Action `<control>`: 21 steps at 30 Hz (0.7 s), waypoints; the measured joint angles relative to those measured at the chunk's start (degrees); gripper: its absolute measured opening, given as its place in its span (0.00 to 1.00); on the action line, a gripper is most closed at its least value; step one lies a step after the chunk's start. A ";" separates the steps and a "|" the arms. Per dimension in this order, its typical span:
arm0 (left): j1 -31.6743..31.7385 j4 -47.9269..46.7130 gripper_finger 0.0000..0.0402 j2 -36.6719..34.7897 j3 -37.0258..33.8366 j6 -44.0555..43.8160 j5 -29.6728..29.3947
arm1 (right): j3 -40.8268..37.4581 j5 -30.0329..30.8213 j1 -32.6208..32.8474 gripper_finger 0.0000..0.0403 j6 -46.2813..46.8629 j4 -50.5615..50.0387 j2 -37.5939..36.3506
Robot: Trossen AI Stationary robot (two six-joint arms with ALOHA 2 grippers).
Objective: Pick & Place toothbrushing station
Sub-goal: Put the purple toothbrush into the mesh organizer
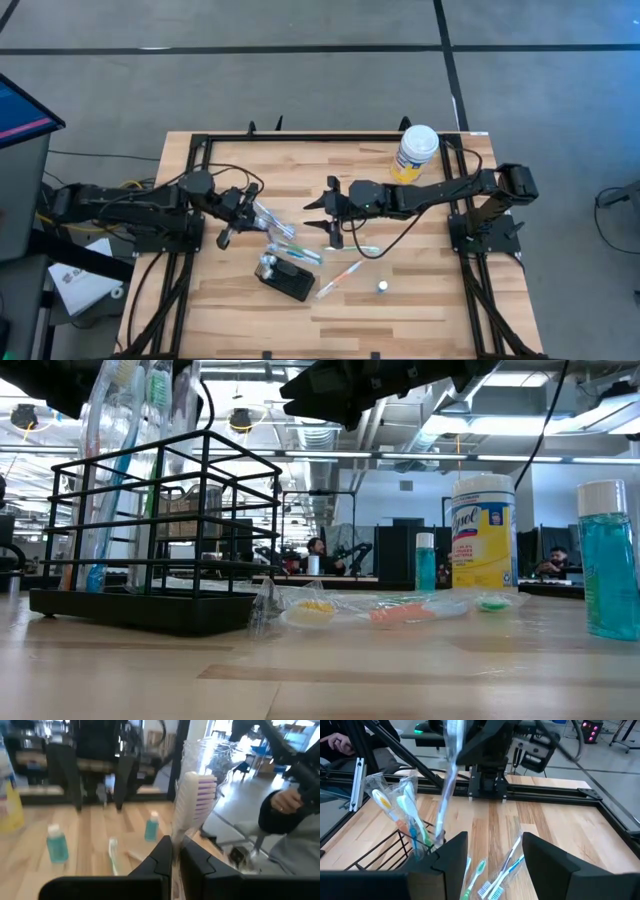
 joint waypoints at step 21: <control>-1.34 -5.35 0.01 -2.49 0.00 -0.91 -0.02 | 0.00 -0.02 0.00 0.45 0.00 0.04 0.00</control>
